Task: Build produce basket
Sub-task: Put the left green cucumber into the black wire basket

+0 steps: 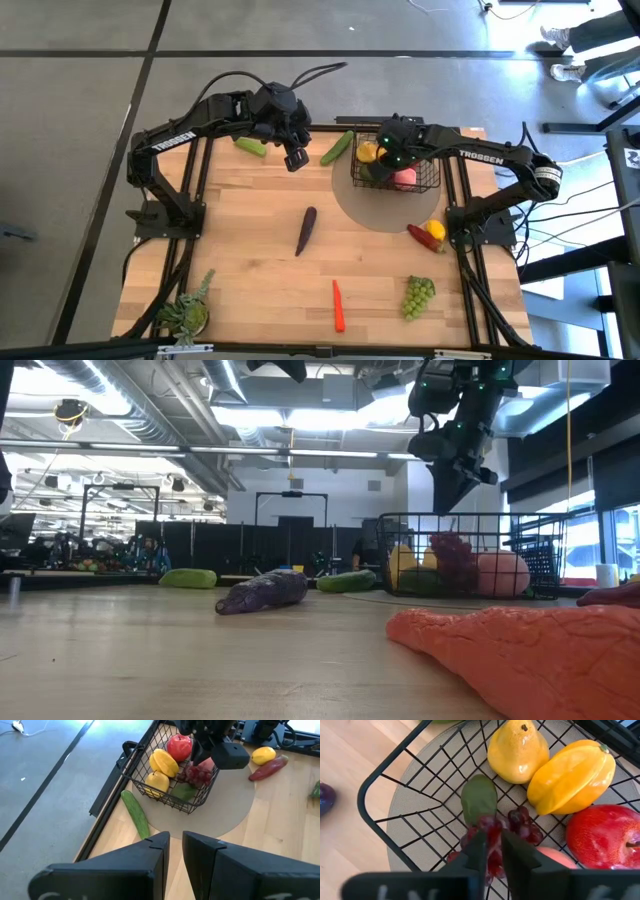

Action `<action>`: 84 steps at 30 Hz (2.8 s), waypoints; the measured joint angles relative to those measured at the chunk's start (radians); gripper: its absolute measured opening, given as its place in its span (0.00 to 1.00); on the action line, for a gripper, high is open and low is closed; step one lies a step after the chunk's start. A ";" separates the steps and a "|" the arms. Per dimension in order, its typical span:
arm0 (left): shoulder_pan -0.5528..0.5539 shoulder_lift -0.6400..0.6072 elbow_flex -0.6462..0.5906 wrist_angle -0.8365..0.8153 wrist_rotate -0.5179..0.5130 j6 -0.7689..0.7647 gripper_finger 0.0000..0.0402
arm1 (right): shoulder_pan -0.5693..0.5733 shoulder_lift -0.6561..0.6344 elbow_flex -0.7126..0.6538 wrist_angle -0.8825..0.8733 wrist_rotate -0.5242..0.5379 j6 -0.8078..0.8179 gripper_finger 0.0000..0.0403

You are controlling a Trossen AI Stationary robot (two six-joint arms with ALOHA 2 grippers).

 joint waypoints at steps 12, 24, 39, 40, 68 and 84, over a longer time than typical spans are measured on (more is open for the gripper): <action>0.000 0.000 0.000 -0.031 0.000 -0.002 0.10 | -0.001 0.000 0.077 -0.046 -0.001 -0.024 0.30; 0.000 0.000 0.000 -0.066 0.000 -0.007 0.10 | 0.074 -0.002 0.311 -0.329 -0.030 -0.195 0.30; 0.015 0.000 0.001 -0.221 -0.030 -0.124 0.10 | 0.258 -0.135 0.377 -0.514 -0.135 -0.139 0.30; 0.015 0.000 0.001 -0.223 -0.030 -0.131 0.10 | 0.271 -0.150 0.377 -0.532 -0.143 -0.108 0.30; -0.009 0.001 -0.294 -0.282 0.133 -0.490 0.10 | 0.521 -0.239 0.377 -0.621 -0.071 0.284 0.30; 0.155 0.001 -0.415 -0.224 0.121 -0.335 0.10 | 0.520 -0.213 0.374 -0.485 0.082 0.369 0.30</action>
